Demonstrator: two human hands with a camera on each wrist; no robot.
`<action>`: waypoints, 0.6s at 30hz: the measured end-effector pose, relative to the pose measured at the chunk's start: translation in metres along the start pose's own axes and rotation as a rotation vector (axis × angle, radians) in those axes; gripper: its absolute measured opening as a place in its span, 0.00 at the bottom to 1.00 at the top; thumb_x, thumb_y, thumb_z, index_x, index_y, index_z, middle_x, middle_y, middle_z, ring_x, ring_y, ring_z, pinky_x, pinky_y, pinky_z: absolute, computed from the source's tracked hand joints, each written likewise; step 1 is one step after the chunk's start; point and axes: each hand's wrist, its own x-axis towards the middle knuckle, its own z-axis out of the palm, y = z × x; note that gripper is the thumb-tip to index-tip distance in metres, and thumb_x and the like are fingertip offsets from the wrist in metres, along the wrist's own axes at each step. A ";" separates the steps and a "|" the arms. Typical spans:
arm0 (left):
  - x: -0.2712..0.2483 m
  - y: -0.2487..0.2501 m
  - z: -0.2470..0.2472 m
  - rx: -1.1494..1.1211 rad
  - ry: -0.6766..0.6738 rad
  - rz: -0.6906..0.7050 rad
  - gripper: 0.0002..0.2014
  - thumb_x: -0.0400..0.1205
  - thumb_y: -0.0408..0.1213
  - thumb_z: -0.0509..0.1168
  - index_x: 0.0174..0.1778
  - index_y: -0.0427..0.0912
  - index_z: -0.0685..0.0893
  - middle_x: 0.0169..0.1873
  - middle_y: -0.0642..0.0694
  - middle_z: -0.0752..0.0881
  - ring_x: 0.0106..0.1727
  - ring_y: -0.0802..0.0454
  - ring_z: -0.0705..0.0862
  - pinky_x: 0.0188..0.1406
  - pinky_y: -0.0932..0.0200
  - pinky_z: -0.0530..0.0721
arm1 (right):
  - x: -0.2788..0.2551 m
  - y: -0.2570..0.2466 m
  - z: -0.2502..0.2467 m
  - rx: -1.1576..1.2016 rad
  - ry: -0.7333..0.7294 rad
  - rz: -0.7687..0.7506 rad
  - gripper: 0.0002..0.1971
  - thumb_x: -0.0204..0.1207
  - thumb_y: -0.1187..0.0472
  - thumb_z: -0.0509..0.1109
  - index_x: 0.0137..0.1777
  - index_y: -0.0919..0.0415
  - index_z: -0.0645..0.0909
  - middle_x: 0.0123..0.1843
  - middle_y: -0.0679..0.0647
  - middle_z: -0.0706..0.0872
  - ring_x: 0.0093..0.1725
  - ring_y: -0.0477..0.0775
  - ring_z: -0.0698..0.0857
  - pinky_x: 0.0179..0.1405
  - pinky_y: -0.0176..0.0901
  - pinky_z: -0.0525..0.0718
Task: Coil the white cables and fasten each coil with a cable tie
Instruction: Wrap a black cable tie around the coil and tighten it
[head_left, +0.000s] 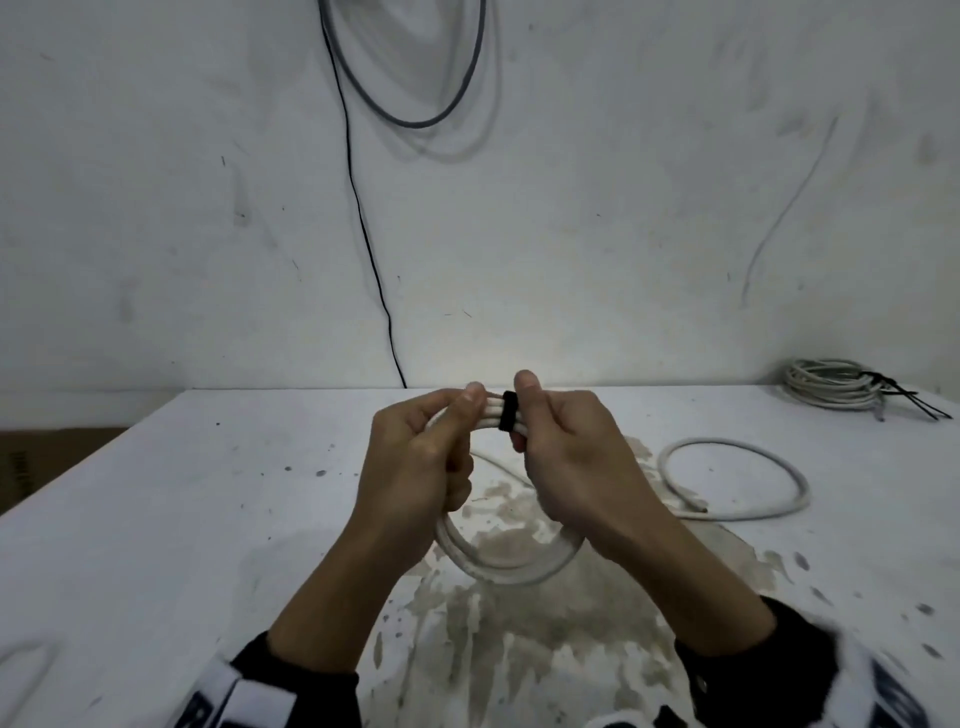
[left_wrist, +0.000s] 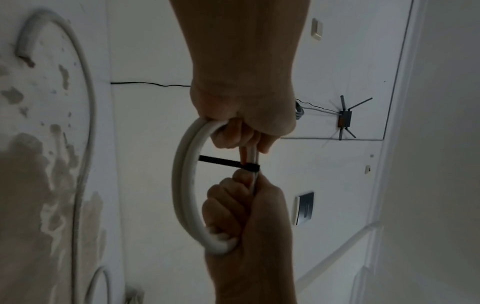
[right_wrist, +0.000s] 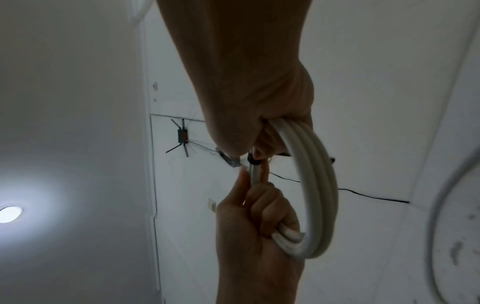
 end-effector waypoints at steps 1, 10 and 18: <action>0.001 0.001 -0.002 -0.060 -0.016 -0.054 0.13 0.81 0.39 0.61 0.36 0.38 0.86 0.14 0.54 0.60 0.14 0.61 0.55 0.15 0.73 0.55 | 0.000 0.002 0.003 0.050 0.005 0.007 0.27 0.85 0.48 0.50 0.24 0.58 0.69 0.11 0.45 0.66 0.14 0.42 0.64 0.20 0.37 0.63; 0.021 0.006 -0.022 -0.247 0.082 -0.246 0.08 0.86 0.34 0.53 0.56 0.38 0.75 0.13 0.53 0.64 0.12 0.62 0.59 0.09 0.74 0.57 | 0.001 0.002 -0.038 0.084 -0.422 0.054 0.10 0.82 0.60 0.63 0.43 0.60 0.84 0.36 0.56 0.87 0.35 0.50 0.87 0.42 0.46 0.89; 0.025 0.006 0.005 -0.076 -0.094 -0.271 0.17 0.87 0.44 0.51 0.60 0.35 0.77 0.18 0.45 0.78 0.17 0.55 0.75 0.30 0.56 0.86 | -0.014 0.006 -0.074 0.387 -0.388 0.273 0.06 0.76 0.69 0.69 0.46 0.72 0.85 0.35 0.63 0.86 0.39 0.67 0.90 0.36 0.51 0.90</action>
